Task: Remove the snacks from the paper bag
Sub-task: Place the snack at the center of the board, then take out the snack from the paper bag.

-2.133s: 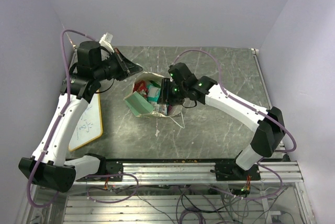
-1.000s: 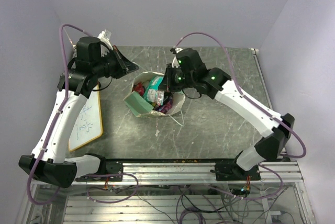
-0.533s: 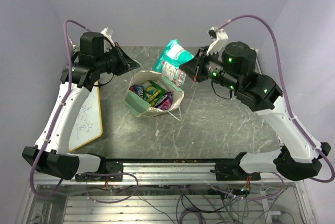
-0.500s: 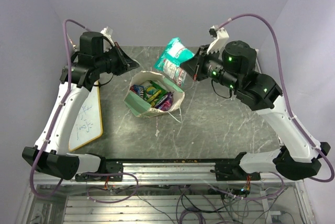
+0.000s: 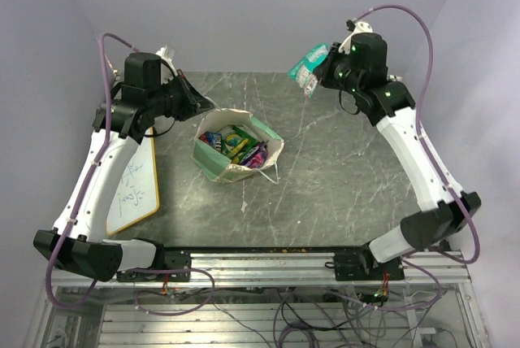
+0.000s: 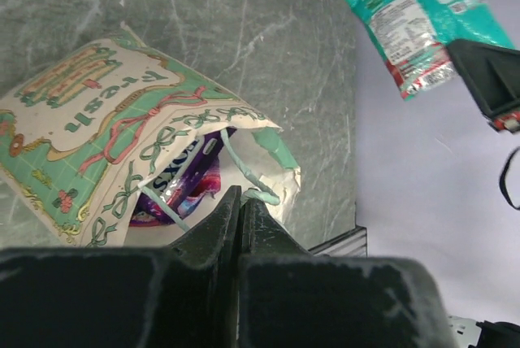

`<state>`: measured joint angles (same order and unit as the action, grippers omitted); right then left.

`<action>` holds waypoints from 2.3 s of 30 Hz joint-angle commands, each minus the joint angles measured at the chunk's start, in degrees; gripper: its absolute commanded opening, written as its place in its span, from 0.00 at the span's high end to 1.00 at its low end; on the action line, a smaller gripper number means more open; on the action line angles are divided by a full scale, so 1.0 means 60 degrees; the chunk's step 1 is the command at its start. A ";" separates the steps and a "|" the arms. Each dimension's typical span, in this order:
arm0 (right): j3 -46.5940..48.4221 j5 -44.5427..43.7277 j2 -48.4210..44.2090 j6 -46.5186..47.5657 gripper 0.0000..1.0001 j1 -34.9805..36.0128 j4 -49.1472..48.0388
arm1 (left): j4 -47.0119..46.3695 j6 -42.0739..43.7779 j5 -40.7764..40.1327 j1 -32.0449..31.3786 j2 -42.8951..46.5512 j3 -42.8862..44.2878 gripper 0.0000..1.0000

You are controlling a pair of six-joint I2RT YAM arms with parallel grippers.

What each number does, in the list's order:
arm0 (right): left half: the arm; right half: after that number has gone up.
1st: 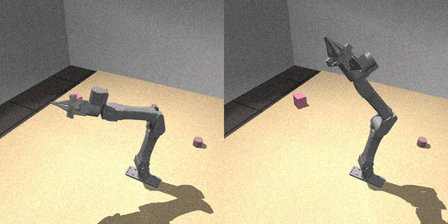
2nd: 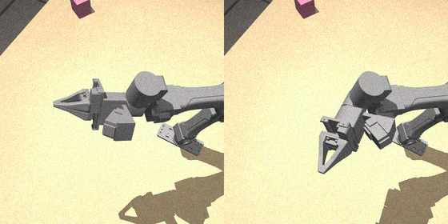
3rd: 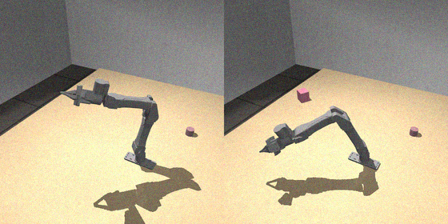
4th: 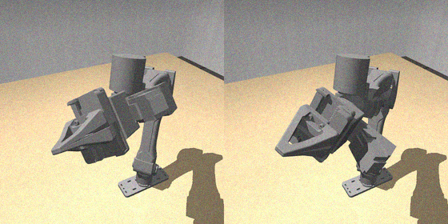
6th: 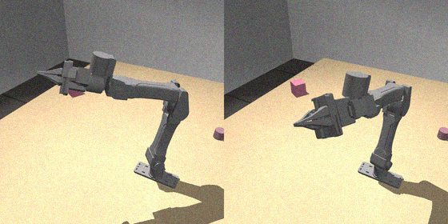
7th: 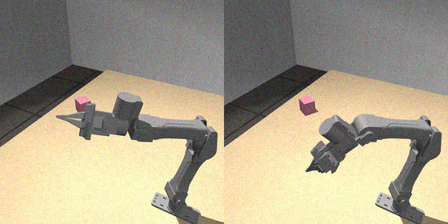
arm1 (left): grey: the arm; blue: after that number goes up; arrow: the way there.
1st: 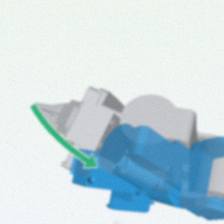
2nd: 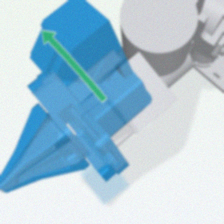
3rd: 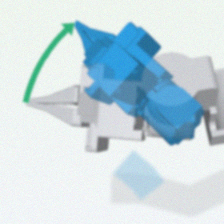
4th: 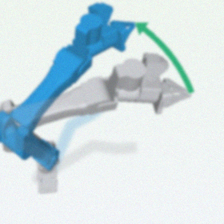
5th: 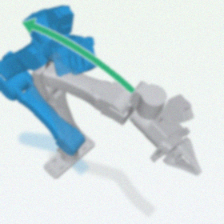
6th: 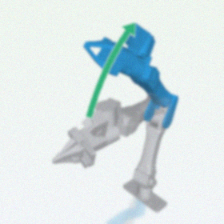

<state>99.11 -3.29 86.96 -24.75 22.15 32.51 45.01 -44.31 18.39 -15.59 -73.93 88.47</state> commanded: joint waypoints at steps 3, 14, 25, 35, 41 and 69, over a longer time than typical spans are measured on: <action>-0.0215 0.0561 0.1285 0.0107 1.00 -0.0528 -0.0625 | 0.0440 0.0041 -0.0955 -0.0063 -0.0026 0.0723 0.93; 0.0733 0.4789 0.5014 -0.1747 1.00 -0.1692 -0.1458 | 0.0672 0.0414 -0.0774 -0.0079 -0.0140 0.0459 0.93; -0.3741 0.6662 0.4048 -0.2697 1.00 -0.3308 -0.3842 | 0.0182 0.0425 -0.0946 -0.0117 0.0059 -0.0123 0.93; -0.5150 0.4217 0.2357 0.0369 0.60 -0.3969 0.0151 | -0.0137 0.0729 -0.0418 -0.0140 0.0502 -0.0317 0.93; -0.4867 0.3224 0.0563 0.1349 0.40 -0.3947 0.0992 | -0.0680 0.1422 -0.0417 -0.0140 0.0761 -0.0498 0.93; 0.0405 0.3837 0.5726 0.0043 0.47 0.1385 0.2345 | -0.1181 0.1384 0.1408 -0.0053 0.0983 -0.0822 0.93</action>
<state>98.06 16.86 117.54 -22.04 27.29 44.97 41.78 -36.67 23.18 -15.97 -69.19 83.85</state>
